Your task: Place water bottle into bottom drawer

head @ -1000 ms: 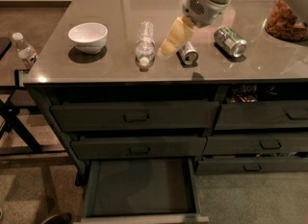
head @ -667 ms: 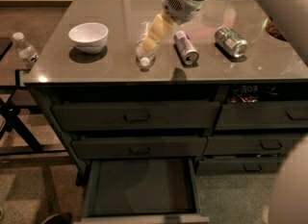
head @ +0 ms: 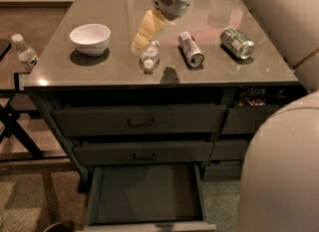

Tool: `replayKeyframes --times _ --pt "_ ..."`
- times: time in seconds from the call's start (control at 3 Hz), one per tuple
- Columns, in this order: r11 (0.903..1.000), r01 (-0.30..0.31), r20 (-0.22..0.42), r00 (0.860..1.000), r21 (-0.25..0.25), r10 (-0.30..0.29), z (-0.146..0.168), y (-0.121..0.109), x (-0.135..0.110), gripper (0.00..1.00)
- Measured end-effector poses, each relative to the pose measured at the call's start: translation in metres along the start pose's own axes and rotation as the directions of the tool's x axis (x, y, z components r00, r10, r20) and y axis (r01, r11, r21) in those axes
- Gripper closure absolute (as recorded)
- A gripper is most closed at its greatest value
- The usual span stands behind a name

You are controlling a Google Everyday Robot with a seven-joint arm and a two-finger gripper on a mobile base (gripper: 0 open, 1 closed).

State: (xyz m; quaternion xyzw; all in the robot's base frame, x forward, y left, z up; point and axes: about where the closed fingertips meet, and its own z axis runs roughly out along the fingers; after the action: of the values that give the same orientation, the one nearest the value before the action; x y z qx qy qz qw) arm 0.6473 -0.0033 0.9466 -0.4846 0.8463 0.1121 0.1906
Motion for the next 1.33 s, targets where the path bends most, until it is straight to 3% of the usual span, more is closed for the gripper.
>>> replayKeyframes --times 0.67,1.0,1.33 --pt "0.9974 -0.072 0.016 0.997 0.001 0.072 0.032 -0.02 -0.041 0.0" --pt "0.9921 -0.124 -0.01 0.992 0.018 0.124 0.044 -0.036 -0.045 0.0" --pt "0.9919 -0.125 -0.004 0.992 0.02 0.125 0.045 -0.038 -0.047 0.0"
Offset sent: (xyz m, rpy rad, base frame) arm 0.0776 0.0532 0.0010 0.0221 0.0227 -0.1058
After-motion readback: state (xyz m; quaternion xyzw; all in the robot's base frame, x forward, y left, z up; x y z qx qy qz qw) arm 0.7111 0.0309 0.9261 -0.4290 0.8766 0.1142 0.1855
